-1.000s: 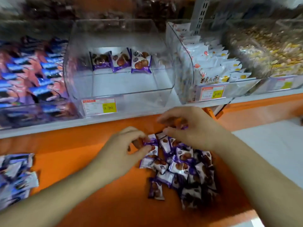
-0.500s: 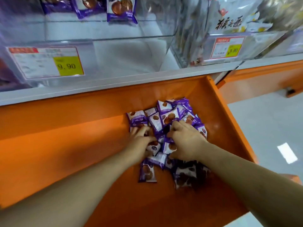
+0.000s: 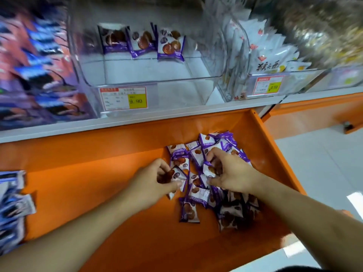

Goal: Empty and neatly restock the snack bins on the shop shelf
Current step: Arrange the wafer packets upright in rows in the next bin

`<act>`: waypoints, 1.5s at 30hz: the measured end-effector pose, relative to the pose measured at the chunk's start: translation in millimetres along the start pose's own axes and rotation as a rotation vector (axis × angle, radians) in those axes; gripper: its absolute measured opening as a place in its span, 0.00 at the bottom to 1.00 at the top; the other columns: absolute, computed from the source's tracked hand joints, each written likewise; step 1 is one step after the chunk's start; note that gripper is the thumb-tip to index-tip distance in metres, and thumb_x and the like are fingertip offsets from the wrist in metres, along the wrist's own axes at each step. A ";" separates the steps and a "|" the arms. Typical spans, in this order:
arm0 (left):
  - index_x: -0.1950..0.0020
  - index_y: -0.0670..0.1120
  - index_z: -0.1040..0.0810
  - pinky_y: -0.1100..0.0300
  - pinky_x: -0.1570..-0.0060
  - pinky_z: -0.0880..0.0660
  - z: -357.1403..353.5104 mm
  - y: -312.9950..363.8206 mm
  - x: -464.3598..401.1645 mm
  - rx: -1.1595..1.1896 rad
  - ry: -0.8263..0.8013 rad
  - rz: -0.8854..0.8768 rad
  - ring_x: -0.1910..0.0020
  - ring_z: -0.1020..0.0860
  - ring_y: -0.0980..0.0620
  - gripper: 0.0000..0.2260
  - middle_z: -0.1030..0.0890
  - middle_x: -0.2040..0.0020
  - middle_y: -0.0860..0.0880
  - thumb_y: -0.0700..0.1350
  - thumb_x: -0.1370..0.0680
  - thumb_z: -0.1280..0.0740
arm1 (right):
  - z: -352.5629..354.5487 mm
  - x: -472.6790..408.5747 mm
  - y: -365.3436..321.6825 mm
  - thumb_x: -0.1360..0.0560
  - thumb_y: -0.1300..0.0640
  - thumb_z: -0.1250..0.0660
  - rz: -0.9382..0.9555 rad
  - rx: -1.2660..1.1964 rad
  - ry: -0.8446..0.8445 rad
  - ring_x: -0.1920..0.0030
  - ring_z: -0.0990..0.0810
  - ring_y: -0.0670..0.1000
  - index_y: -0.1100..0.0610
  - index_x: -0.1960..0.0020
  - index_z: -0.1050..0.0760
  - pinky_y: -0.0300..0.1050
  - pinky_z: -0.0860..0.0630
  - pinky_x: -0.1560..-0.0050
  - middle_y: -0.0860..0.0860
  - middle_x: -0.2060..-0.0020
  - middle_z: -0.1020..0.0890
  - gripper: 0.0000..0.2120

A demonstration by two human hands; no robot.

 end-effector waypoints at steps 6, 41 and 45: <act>0.48 0.50 0.17 0.44 0.51 0.16 88.0 46.4 75.5 0.249 0.129 -0.045 0.59 0.14 0.51 0.14 0.14 0.59 0.52 0.53 0.29 0.20 | 80.5 63.5 -139.0 0.37 0.42 0.15 0.229 -0.214 0.156 0.55 0.22 0.53 0.41 0.41 0.32 0.55 0.22 0.54 0.50 0.53 0.22 0.34; 0.39 0.46 0.20 0.44 0.41 0.19 260.2 102.5 205.9 0.597 0.423 -0.236 0.47 0.13 0.46 0.27 0.12 0.48 0.46 0.47 0.37 0.19 | 109.1 113.4 -330.4 0.25 0.62 0.23 0.512 -0.941 0.192 0.48 0.13 0.62 0.56 0.40 0.23 0.66 0.19 0.39 0.58 0.48 0.12 0.16; 0.40 0.47 0.20 0.43 0.44 0.18 255.8 104.4 201.3 0.535 0.463 -0.208 0.50 0.13 0.47 0.23 0.12 0.50 0.47 0.44 0.33 0.18 | 119.4 121.0 -325.5 0.25 0.60 0.23 0.531 -0.735 0.275 0.50 0.13 0.55 0.44 0.38 0.24 0.59 0.17 0.43 0.53 0.52 0.12 0.20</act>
Point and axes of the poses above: each hand's wrist, its own x-axis away from the middle knuckle, its own z-axis out of the back of the hand, y = z × x, the point moved 8 cm from there along -x, towards the middle knuckle
